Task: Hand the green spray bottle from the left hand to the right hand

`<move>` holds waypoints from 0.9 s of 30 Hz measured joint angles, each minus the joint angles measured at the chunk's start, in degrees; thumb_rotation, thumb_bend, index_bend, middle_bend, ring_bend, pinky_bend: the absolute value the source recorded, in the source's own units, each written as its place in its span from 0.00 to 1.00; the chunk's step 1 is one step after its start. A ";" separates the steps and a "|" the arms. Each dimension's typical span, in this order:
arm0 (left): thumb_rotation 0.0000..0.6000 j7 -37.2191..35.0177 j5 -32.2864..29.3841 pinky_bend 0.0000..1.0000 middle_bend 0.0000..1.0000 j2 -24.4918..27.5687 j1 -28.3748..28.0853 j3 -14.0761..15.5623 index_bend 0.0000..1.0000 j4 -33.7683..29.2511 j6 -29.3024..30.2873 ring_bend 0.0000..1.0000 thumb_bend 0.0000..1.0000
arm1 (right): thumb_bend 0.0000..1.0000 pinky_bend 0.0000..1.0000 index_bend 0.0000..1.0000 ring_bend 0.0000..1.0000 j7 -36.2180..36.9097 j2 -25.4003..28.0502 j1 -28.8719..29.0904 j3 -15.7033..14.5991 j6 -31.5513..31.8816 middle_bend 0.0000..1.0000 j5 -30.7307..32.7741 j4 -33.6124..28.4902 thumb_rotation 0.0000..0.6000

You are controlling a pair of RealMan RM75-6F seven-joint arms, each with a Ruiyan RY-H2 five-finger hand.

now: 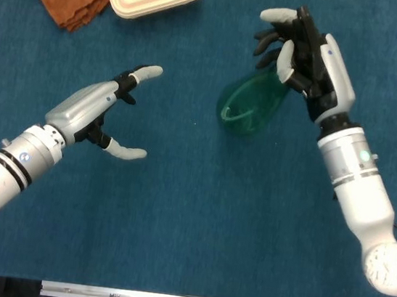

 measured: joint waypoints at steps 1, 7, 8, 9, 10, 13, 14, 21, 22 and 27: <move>1.00 0.52 0.35 0.23 0.00 0.03 0.08 0.22 0.00 0.02 0.32 0.00 0.15 | 0.73 0.49 0.51 0.33 0.03 0.38 -0.19 -0.28 -0.05 0.38 -0.31 -0.17 1.00; 1.00 4.49 3.24 0.23 0.00 0.23 0.83 2.01 0.00 0.17 2.91 0.00 0.15 | 0.73 0.49 0.51 0.33 0.33 2.55 -1.47 -1.98 0.15 0.38 -2.63 -0.66 1.00; 1.00 5.19 3.88 0.23 0.00 0.25 1.02 2.42 0.00 0.22 3.48 0.00 0.15 | 0.73 0.49 0.51 0.33 0.57 2.85 -1.78 -2.25 0.24 0.38 -3.04 -0.74 1.00; 1.00 5.62 4.32 0.23 0.00 0.26 1.16 2.72 0.00 0.26 3.83 0.00 0.15 | 0.73 0.49 0.50 0.33 0.80 3.11 -2.00 -2.45 0.27 0.38 -3.28 -0.81 1.00; 1.00 6.00 4.74 0.23 0.00 0.27 1.26 3.03 0.00 0.32 4.02 0.00 0.15 | 0.73 0.49 0.50 0.33 1.00 3.41 -2.21 -2.68 0.30 0.38 -3.53 -0.85 1.00; 1.00 6.91 5.83 0.23 0.00 0.36 1.46 3.86 0.00 0.53 4.35 0.00 0.15 | 0.73 0.49 0.50 0.33 1.43 4.12 -2.68 -3.45 0.40 0.38 -4.15 -0.66 1.00; 1.00 7.20 6.24 0.23 0.00 0.40 1.52 4.07 0.00 0.63 4.52 0.00 0.15 | 0.73 0.49 0.50 0.33 1.48 4.26 -2.75 -3.71 0.45 0.38 -4.28 -0.43 1.00; 1.00 8.52 7.96 0.23 0.00 0.22 1.86 4.79 0.00 1.24 6.24 0.00 0.15 | 0.73 0.49 0.50 0.33 1.31 4.79 -2.85 -5.21 0.84 0.38 -5.20 1.01 1.00; 1.00 8.66 8.10 0.23 0.00 0.15 1.90 4.86 0.00 1.31 6.45 0.00 0.15 | 0.73 0.49 0.50 0.33 1.35 4.83 -2.89 -5.36 0.88 0.38 -5.33 1.09 1.00; 1.00 10.76 9.40 0.23 0.00 -0.23 2.18 5.40 0.00 1.82 7.97 0.00 0.15 | 0.73 0.50 0.50 0.33 1.72 5.25 -3.31 -6.15 1.39 0.38 -6.55 1.56 1.00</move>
